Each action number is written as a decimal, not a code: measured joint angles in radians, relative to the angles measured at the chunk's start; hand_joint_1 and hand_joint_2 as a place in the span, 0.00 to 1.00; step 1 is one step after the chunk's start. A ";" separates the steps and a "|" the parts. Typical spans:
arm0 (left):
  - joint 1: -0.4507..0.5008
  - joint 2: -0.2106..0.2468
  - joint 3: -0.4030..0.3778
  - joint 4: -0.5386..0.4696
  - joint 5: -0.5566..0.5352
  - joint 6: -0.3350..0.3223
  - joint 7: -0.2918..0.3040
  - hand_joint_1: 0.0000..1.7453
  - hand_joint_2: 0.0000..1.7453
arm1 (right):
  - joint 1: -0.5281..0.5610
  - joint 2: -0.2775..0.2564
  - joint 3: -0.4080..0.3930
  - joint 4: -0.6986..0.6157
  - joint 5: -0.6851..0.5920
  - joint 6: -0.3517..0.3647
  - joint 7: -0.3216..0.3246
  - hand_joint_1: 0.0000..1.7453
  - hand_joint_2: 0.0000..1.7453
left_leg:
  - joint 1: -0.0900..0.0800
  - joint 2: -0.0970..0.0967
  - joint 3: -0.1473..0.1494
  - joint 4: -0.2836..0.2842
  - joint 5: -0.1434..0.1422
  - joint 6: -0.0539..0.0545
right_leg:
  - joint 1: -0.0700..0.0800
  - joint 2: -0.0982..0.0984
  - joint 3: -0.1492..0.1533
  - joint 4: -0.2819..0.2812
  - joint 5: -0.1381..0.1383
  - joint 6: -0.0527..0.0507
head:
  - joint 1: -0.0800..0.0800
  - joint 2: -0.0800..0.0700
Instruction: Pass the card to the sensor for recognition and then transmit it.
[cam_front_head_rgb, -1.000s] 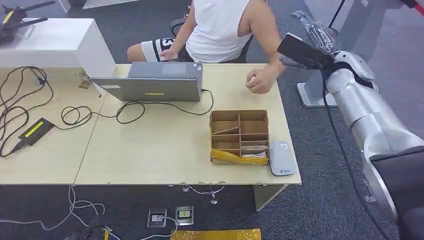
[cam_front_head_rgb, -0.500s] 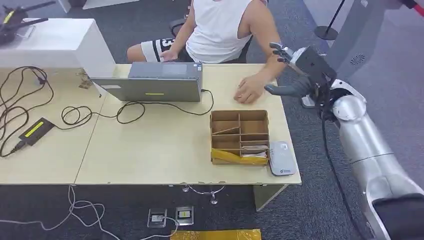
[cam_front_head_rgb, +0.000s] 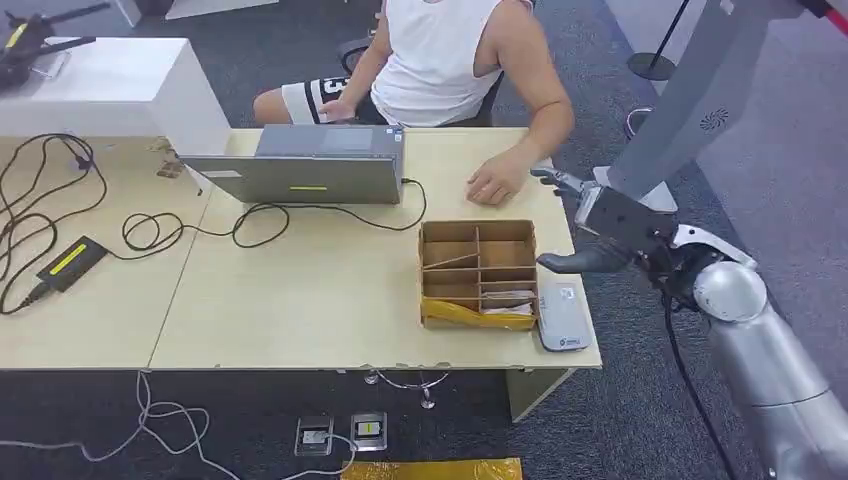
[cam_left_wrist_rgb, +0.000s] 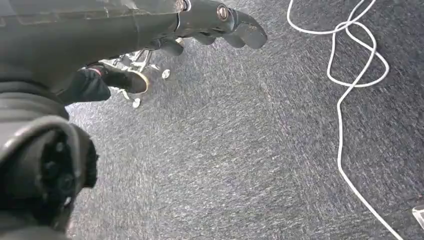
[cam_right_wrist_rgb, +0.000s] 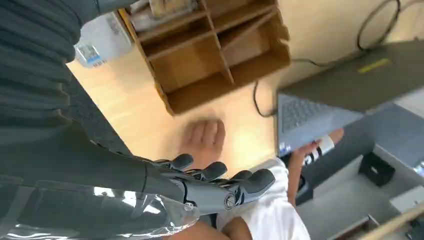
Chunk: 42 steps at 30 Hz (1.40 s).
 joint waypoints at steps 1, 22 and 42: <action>0.000 0.000 0.000 0.000 0.001 0.000 0.000 0.00 0.00 | 0.021 -0.003 0.001 -0.017 0.006 0.008 0.010 0.00 1.00 | 0.000 0.000 0.000 0.000 0.000 0.000 | 0.000 0.000 0.000 0.000 0.000 0.000 | 0.000 0.000; -0.001 -0.007 0.010 0.004 0.006 0.008 0.019 0.00 0.00 | 0.191 -0.016 0.095 -0.100 0.467 -0.037 0.052 0.00 1.00 | 0.000 0.000 -0.001 0.000 0.000 0.000 | 0.000 0.000 0.000 0.000 0.000 0.000 | 0.000 0.000; -0.029 -0.037 0.009 0.004 -0.049 0.007 0.021 0.00 0.00 | 0.220 0.079 0.145 0.096 0.959 -0.654 -0.024 0.00 1.00 | 0.000 0.000 -0.001 0.000 0.000 0.000 | 0.000 0.000 0.000 0.000 0.000 0.000 | 0.000 0.000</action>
